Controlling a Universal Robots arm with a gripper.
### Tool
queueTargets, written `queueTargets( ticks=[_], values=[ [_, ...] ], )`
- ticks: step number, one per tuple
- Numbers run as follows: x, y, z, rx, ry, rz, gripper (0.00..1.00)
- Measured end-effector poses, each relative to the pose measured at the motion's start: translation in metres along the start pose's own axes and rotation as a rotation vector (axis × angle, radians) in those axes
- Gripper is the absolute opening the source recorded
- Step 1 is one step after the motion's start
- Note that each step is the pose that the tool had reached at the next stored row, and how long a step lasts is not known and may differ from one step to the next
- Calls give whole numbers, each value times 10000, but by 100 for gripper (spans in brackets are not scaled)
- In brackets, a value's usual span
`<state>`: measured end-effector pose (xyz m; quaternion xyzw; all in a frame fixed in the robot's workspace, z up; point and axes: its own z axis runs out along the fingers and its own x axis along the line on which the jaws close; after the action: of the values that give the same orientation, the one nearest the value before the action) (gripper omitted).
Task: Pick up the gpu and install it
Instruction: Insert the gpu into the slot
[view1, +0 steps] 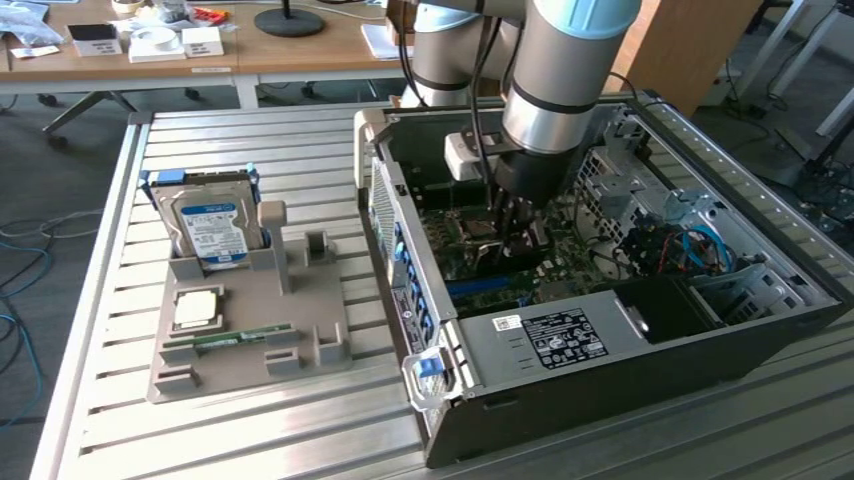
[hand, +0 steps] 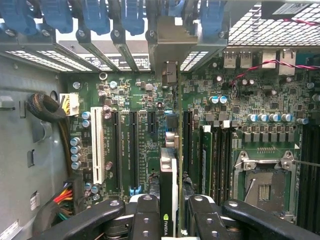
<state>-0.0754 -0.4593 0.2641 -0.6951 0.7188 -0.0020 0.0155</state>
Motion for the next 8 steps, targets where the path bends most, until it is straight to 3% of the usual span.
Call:
queueTargets(
  ticks=[8],
  values=[
    [1, 13, 30, 4, 6, 220, 27]
  ],
)
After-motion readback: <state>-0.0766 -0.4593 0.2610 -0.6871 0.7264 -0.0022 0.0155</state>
